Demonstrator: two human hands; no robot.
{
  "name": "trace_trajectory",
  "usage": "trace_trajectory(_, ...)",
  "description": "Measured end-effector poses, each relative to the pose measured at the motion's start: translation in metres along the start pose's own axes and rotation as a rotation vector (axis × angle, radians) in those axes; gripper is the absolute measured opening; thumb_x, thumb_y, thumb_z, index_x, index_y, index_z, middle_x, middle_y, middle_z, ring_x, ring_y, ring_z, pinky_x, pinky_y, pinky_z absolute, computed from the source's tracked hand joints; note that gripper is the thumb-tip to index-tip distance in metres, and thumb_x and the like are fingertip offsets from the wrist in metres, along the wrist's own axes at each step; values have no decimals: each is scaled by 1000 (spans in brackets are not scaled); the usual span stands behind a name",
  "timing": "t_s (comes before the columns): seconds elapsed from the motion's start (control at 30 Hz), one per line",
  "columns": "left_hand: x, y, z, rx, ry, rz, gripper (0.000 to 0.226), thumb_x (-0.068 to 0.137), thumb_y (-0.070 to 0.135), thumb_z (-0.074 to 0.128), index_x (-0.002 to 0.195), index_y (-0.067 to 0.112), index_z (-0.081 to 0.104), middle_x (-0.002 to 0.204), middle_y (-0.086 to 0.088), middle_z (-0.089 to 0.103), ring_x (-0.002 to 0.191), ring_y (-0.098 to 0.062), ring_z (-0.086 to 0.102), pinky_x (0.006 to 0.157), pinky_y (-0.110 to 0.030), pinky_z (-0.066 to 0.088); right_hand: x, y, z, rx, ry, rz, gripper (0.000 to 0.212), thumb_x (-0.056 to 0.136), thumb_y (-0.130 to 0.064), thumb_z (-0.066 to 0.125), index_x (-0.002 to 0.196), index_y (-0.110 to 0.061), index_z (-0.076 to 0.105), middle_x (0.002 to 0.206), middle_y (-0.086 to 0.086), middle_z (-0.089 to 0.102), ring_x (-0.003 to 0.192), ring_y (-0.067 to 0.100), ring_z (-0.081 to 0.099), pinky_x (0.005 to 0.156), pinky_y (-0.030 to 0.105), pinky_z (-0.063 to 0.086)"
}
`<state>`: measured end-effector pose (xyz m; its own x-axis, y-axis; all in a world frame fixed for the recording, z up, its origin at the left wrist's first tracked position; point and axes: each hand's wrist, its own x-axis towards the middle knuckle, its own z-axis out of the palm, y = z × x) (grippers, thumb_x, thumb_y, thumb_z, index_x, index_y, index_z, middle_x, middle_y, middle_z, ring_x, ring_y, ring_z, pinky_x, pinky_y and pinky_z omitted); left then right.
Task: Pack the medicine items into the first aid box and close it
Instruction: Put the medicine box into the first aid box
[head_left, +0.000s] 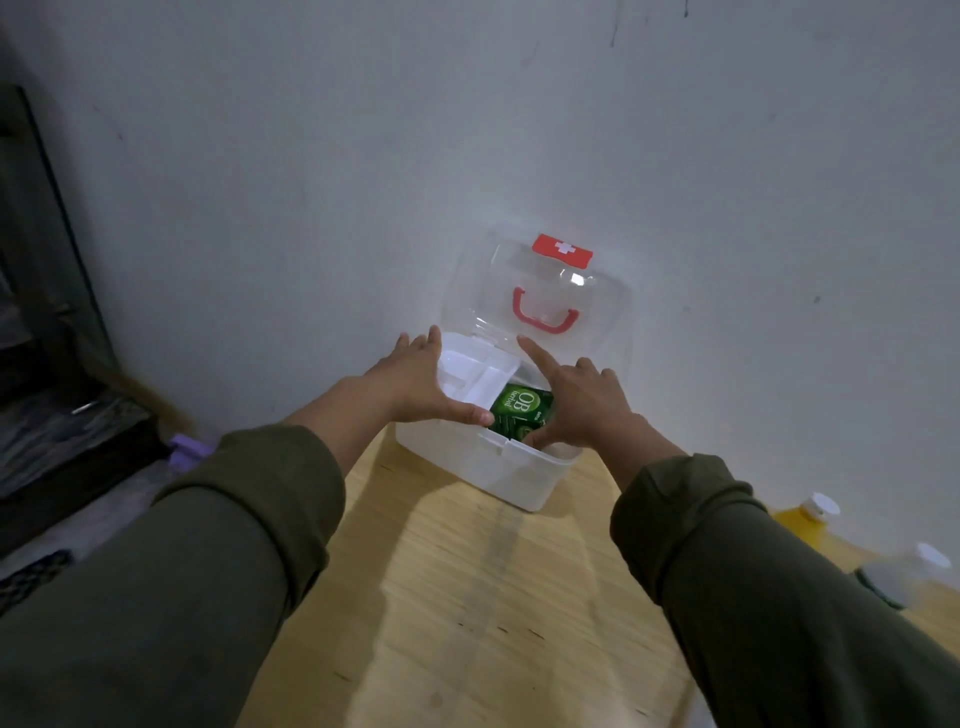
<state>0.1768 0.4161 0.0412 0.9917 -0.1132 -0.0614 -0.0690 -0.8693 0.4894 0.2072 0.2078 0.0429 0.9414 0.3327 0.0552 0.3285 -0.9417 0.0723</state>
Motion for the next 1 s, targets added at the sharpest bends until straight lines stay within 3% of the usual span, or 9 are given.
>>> trace_trajectory(0.23,1,0,0,3,-5,-5,133,57,69,69,148,14,-11,159,-6,4,146,-27,-6,117,-48,15,6,0,4,-105,25,2,120,61,-66,72,144,-42,-11,134,9,54,123,28,41,99,42,31)
trace_trajectory(0.47,2,1,0,3,-10,-10,133,57,68,70,148,15,-10,159,-6,4,146,-27,-7,116,-49,15,4,6,2,-91,18,-17,114,61,-59,75,146,-39,2,130,3,55,122,26,41,96,43,32)
trace_trajectory(0.67,3,2,0,1,-12,-19,132,57,68,70,148,15,-10,159,-6,4,146,-28,-7,116,-49,15,1,5,-2,-27,23,-10,108,62,-55,78,146,-37,12,135,5,47,124,26,42,102,43,31)
trace_trajectory(0.77,2,3,-1,7,-11,-18,132,57,67,70,148,15,-11,159,-7,4,146,-28,-6,116,-49,15,0,4,-7,122,35,3,99,68,-48,76,146,-39,15,135,6,44,123,27,46,103,45,31)
trace_trajectory(0.9,3,2,0,0,-13,-24,133,56,69,70,148,16,-10,159,-8,4,146,-28,-7,116,-48,15,1,0,-5,402,125,62,73,89,-43,55,145,-42,8,131,12,48,117,30,52,100,49,42)
trace_trajectory(1.0,4,1,1,12,-8,-24,133,56,70,69,148,16,-10,159,-7,5,146,-29,-6,115,-49,15,-2,-4,1,358,114,72,58,98,-46,31,146,-43,-2,131,18,49,118,35,51,103,54,36)
